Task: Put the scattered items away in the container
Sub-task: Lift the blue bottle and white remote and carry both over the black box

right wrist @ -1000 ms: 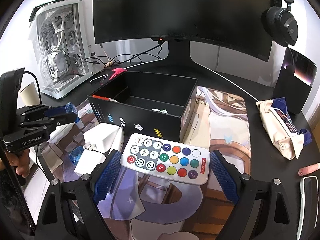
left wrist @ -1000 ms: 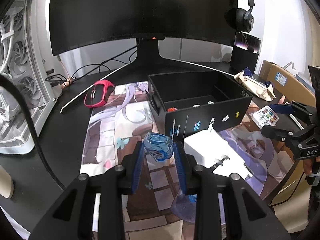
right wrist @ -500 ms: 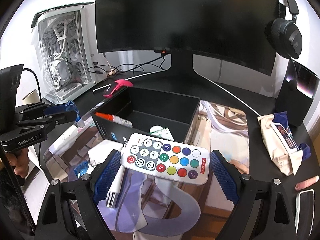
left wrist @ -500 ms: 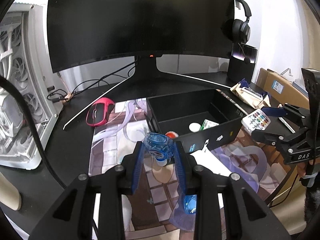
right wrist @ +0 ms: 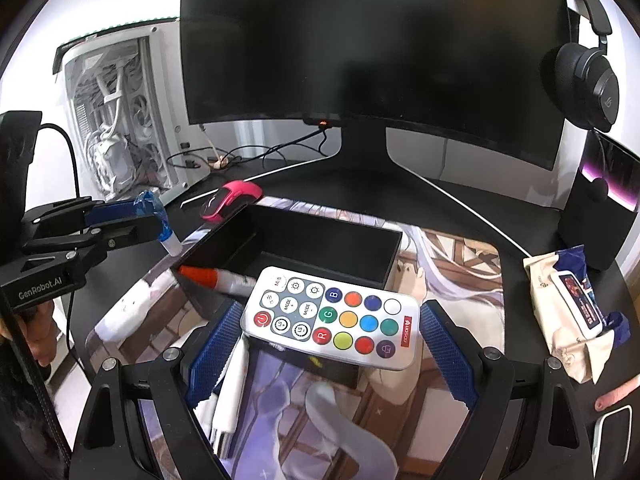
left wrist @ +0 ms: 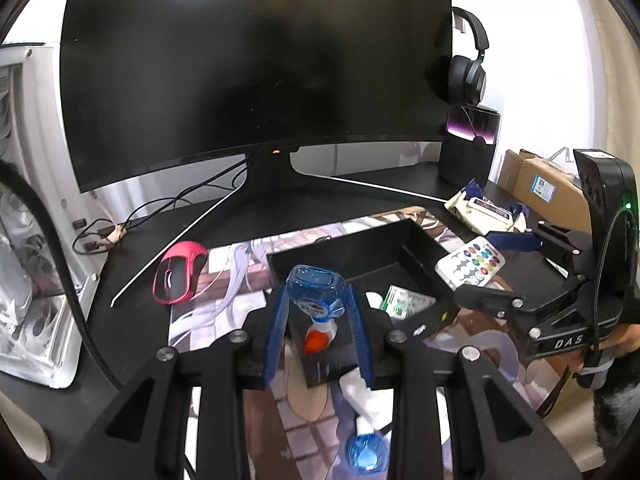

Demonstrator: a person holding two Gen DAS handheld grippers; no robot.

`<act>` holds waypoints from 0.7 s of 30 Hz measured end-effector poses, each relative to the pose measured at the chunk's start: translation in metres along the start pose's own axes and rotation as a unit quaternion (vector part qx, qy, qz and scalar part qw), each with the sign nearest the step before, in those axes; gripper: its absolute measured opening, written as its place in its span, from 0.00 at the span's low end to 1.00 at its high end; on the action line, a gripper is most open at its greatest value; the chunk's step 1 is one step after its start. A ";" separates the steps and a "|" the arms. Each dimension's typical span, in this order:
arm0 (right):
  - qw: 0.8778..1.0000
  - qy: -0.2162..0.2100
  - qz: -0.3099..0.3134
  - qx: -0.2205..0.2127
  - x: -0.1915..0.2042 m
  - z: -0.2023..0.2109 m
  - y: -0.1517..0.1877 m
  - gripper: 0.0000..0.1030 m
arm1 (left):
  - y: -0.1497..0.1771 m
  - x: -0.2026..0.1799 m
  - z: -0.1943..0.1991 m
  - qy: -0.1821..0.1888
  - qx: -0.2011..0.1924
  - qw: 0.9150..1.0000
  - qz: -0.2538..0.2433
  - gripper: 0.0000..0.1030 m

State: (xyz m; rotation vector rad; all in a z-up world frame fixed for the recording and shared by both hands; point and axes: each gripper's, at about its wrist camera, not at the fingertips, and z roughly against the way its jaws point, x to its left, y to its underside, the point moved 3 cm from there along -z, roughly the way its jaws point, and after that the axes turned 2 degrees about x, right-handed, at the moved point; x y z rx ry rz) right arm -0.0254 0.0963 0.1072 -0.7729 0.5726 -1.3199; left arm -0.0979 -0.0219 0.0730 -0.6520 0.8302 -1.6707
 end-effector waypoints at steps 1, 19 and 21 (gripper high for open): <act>1.000 -0.001 -0.002 -0.001 0.000 -0.001 -0.002 0.88 | -0.003 0.000 -0.002 0.004 -0.001 1.000 0.000 0.28; 1.000 -0.009 0.007 0.022 0.006 -0.044 -0.025 0.88 | -0.027 0.008 -0.040 0.039 0.013 0.999 0.011 0.28; 1.000 -0.010 0.015 0.025 0.010 -0.047 -0.026 0.88 | -0.027 0.008 -0.043 0.041 0.015 0.999 0.011 0.28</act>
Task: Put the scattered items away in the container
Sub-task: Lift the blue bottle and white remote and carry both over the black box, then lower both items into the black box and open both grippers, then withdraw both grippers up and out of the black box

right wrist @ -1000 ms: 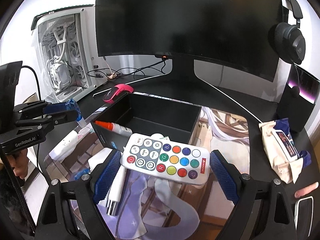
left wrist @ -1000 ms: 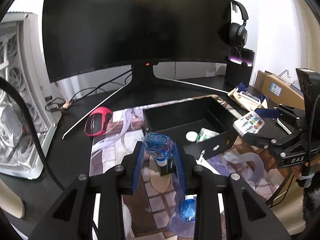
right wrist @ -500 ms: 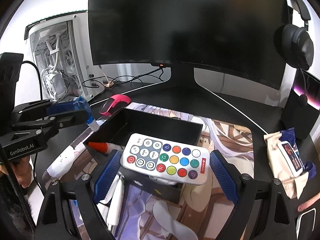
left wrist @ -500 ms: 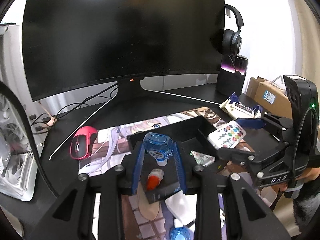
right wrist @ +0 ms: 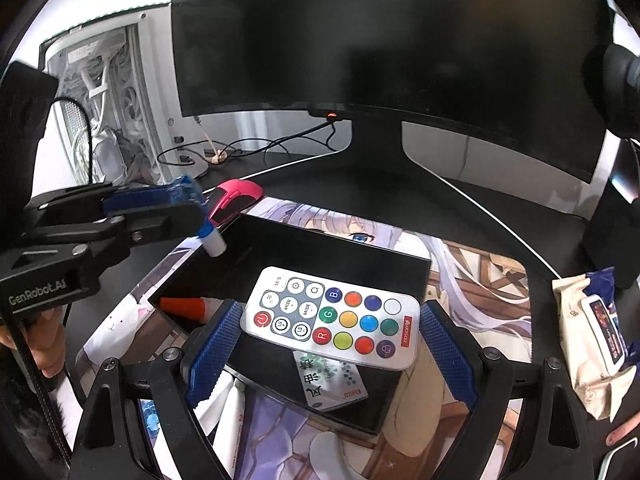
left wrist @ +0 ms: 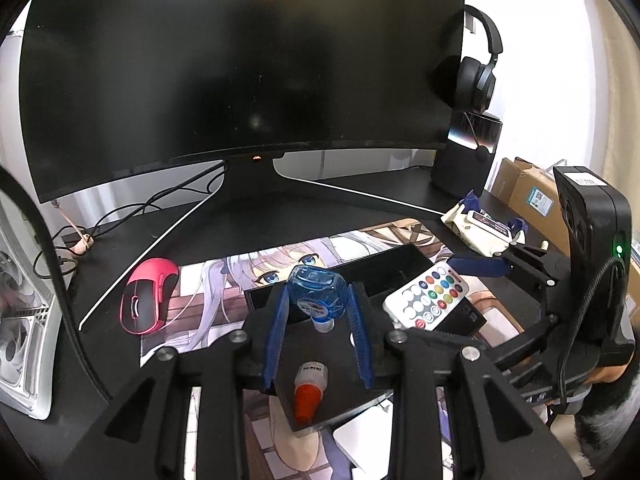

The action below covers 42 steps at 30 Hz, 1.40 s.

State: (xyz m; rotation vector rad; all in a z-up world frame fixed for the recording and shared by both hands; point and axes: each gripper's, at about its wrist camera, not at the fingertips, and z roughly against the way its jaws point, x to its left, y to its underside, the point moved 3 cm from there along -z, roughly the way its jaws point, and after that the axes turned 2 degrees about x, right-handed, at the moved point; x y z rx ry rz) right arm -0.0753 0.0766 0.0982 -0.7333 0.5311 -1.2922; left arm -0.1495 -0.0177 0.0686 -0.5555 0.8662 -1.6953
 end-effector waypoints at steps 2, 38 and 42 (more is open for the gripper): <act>1.000 -0.002 0.007 0.002 0.003 -0.002 -0.001 0.88 | 0.000 0.000 -0.004 0.003 0.003 1.000 0.000 0.28; 0.999 0.034 0.042 0.009 0.006 0.003 0.008 1.00 | 0.002 -0.009 -0.002 -0.046 -0.005 0.999 -0.007 1.00; 0.999 0.030 0.030 0.008 0.002 0.008 0.013 1.00 | 0.009 -0.009 0.003 -0.056 -0.001 0.998 -0.005 1.00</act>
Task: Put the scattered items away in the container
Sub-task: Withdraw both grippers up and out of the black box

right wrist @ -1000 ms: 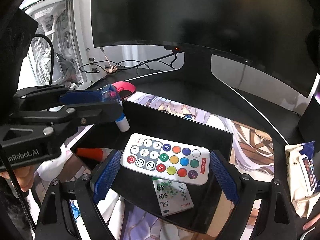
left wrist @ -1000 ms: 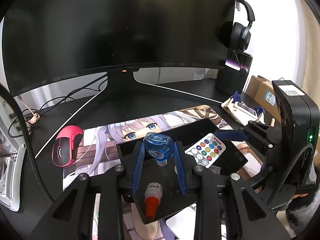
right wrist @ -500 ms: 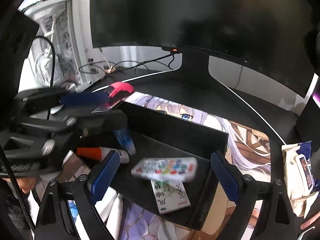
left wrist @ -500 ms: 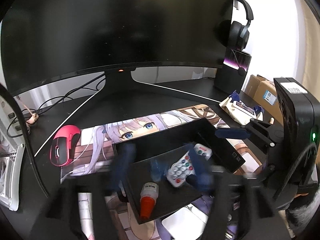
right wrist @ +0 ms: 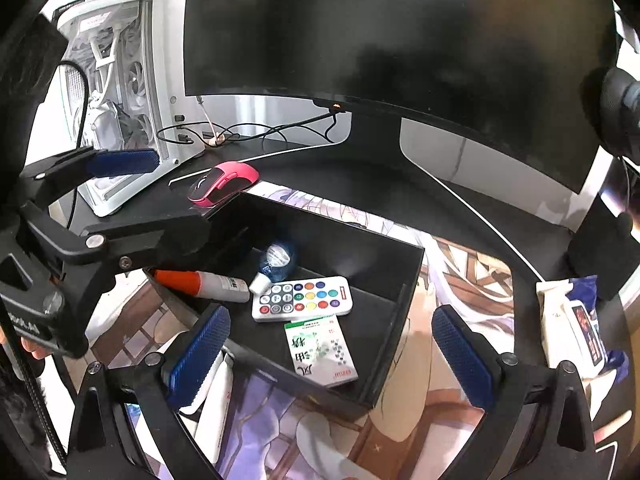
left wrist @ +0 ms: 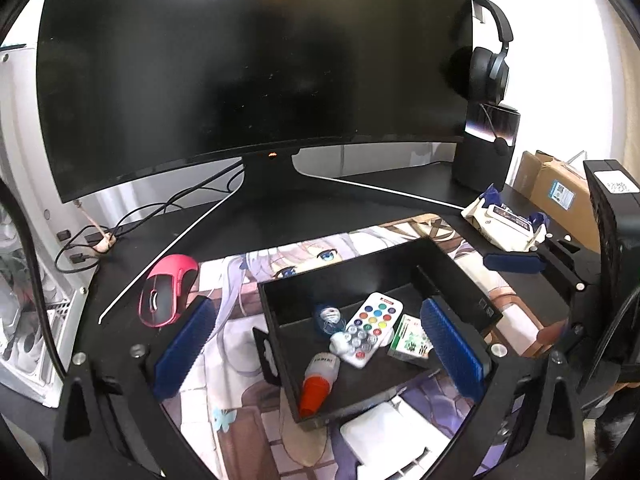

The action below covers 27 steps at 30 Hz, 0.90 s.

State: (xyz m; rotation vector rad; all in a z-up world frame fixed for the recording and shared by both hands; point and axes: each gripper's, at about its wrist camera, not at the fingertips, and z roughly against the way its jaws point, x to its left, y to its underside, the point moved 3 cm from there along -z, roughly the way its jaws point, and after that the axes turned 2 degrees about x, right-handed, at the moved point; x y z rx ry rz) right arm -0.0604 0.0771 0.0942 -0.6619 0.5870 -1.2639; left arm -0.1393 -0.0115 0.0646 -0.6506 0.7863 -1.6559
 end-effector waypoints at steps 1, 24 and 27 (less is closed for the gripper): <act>1.000 0.000 0.000 -0.001 0.000 0.002 0.002 1.00 | 0.003 0.000 0.002 -0.002 0.001 1.000 0.001 1.00; 1.000 0.012 -0.020 -0.005 0.014 0.047 0.040 1.00 | 0.074 0.010 0.033 -0.031 0.029 0.999 0.021 1.00; 1.000 0.014 -0.023 0.001 0.015 0.047 0.049 1.00 | 0.085 0.010 0.033 -0.034 0.036 0.998 0.023 1.00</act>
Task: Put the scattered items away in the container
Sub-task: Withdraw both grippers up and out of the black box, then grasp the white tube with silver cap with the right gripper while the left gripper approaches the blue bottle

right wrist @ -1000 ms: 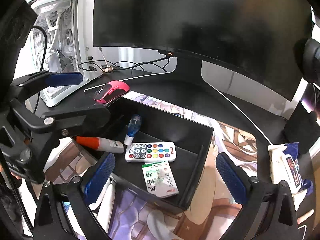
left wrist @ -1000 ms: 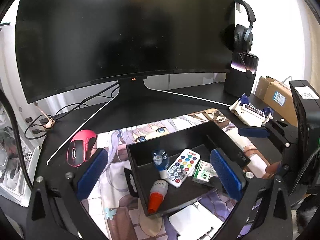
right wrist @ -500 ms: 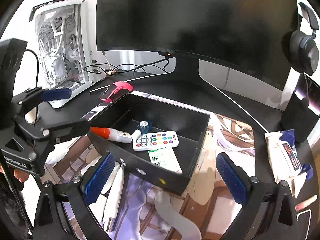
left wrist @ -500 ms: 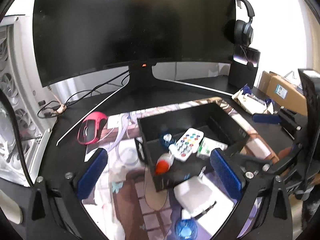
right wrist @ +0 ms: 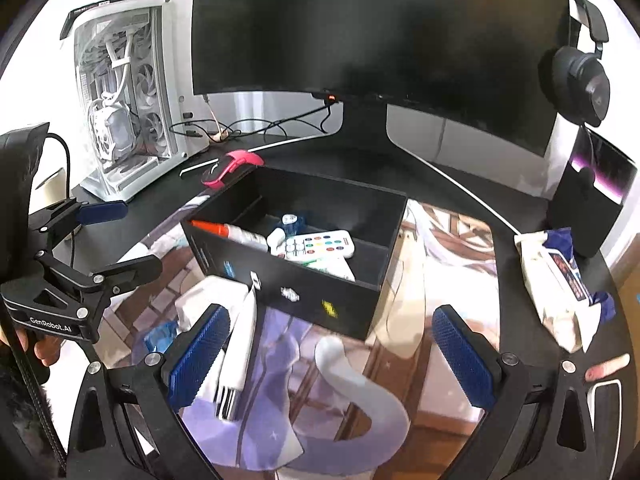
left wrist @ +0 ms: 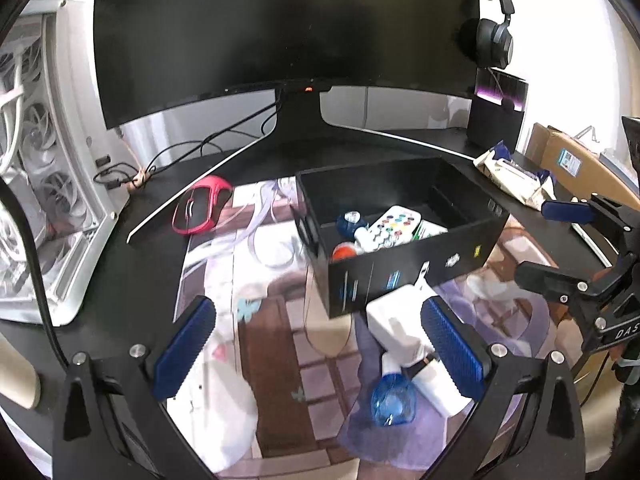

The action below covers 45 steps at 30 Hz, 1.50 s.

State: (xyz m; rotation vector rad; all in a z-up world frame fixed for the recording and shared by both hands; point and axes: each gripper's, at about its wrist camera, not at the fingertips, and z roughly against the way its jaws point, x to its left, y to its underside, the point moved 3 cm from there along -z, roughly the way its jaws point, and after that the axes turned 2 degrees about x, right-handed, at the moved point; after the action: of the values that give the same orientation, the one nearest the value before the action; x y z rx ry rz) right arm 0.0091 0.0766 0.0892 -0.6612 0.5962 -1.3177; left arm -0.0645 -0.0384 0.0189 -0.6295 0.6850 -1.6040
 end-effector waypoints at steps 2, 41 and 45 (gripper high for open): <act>1.000 -0.003 -0.001 0.002 0.002 0.000 0.006 1.00 | 0.006 0.000 0.000 -0.001 0.001 1.000 0.000 1.00; 0.999 -0.003 -0.018 0.042 0.019 -0.037 0.039 1.00 | 0.040 -0.002 -0.006 0.006 0.033 0.999 -0.003 1.00; 0.999 -0.003 -0.020 0.047 0.018 -0.042 0.038 1.00 | 0.040 -0.002 -0.006 0.006 0.036 0.999 -0.003 1.00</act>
State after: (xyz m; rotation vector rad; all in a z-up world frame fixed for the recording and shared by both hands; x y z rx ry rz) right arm 0.0074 0.0591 0.0326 -0.6033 0.5151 -1.3708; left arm -0.0420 -0.0402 -0.0150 -0.5708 0.6319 -1.6319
